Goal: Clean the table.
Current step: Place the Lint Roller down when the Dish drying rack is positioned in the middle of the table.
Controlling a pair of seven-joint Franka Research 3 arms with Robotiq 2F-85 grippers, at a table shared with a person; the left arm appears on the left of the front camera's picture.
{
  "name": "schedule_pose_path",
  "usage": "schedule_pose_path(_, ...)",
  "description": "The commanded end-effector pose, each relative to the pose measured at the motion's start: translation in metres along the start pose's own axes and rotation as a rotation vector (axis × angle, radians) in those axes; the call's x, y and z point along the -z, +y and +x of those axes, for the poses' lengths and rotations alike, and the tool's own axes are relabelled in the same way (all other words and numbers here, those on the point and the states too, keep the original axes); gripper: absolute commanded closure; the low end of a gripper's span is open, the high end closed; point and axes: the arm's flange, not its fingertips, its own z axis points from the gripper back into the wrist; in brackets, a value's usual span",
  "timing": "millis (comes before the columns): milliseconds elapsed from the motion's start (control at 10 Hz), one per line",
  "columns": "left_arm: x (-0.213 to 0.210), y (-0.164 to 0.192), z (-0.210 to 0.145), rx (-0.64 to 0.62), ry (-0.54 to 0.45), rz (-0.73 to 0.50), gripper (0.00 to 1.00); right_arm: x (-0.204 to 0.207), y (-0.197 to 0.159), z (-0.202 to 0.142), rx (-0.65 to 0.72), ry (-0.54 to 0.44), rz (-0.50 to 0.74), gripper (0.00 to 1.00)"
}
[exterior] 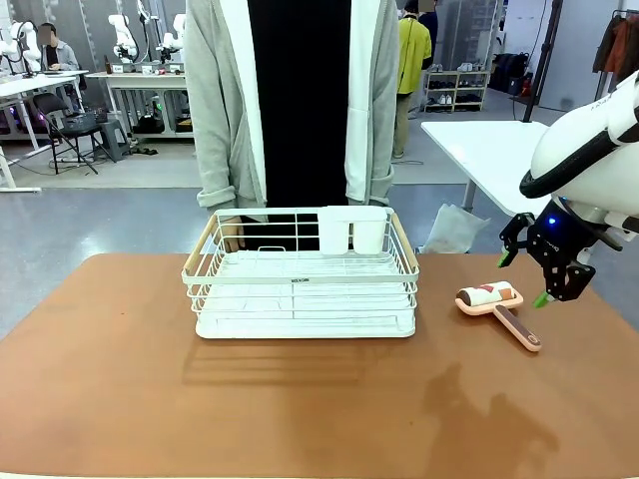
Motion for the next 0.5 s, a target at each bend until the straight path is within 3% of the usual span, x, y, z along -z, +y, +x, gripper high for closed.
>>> schedule_pose_path(0,-0.0027,-0.0012,-0.0007,0.009,0.000,-0.022,0.00,0.0016,0.0000,-0.0016,-0.007,-0.001,0.001,0.00)
schedule_pose_path(400,-0.0027,-0.0012,-0.0007,0.009,0.000,-0.022,0.00,0.0016,0.0000,-0.0016,-0.007,-0.001,0.001,0.00)
